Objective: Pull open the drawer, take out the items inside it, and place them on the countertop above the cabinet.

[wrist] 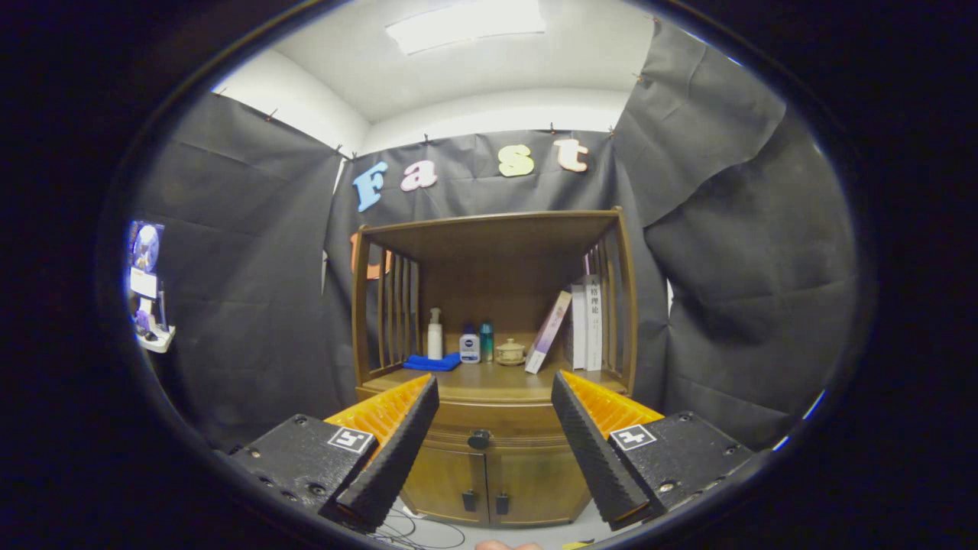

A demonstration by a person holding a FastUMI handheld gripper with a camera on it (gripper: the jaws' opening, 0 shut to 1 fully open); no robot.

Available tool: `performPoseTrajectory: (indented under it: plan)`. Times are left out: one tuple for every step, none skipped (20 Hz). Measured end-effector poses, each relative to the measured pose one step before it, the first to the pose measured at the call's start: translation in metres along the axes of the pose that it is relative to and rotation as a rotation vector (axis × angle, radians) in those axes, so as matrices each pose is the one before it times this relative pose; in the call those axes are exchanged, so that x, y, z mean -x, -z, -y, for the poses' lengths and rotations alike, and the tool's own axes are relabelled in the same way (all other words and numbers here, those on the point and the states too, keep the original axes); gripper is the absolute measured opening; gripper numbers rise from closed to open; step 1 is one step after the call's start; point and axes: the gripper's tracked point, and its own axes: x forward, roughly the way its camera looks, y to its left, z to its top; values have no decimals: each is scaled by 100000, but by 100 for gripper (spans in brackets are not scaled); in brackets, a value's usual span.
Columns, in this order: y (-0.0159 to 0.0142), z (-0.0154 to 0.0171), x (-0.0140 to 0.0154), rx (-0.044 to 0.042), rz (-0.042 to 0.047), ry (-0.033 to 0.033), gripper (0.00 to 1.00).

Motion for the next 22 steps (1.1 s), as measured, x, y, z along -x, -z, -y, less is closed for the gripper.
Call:
performPoseTrajectory:
  plan:
    - [106, 118, -72, -123, -328, 121, 98]
    - [147, -180, -27, 25, -21, -404, 98]
    - [156, 73, -142, 265, -398, 187, 98]
    - [-2, 62, -194, 18, 141, -59, 98]
    - [-52, 180, -87, -111, 65, 48, 98]
    - [155, 48, -266, -164, -90, 64, 98]
    - [34, 77, -309, -344, 42, -14, 98]
    - [95, 5, -361, -343, -24, 330, 98]
    - [80, -107, -487, -259, -42, 256, 98]
    - [148, 80, -324, -208, -63, 383, 98]
    - [320, -245, -419, -250, -55, -15, 98]
    - [444, -150, -505, -213, -598, 401, 97]
    - [532, -290, -585, -76, -818, 28, 97]
    - [642, -363, -589, 116, -917, 53, 97]
    - [716, -248, -549, 281, -1178, -118, 97]
    - [708, -334, -769, 291, -1021, -184, 98]
    - [846, -302, -875, 495, -1400, 97, 98]
    - [864, -216, -833, 520, -1236, 253, 98]
    - [776, -121, -725, 660, -1344, 375, 98]
    - [808, -37, -824, 198, -836, 415, 98]
    - [657, -93, -866, 50, -1132, 467, 98]
    - [853, -51, -931, -526, -890, 469, 98]
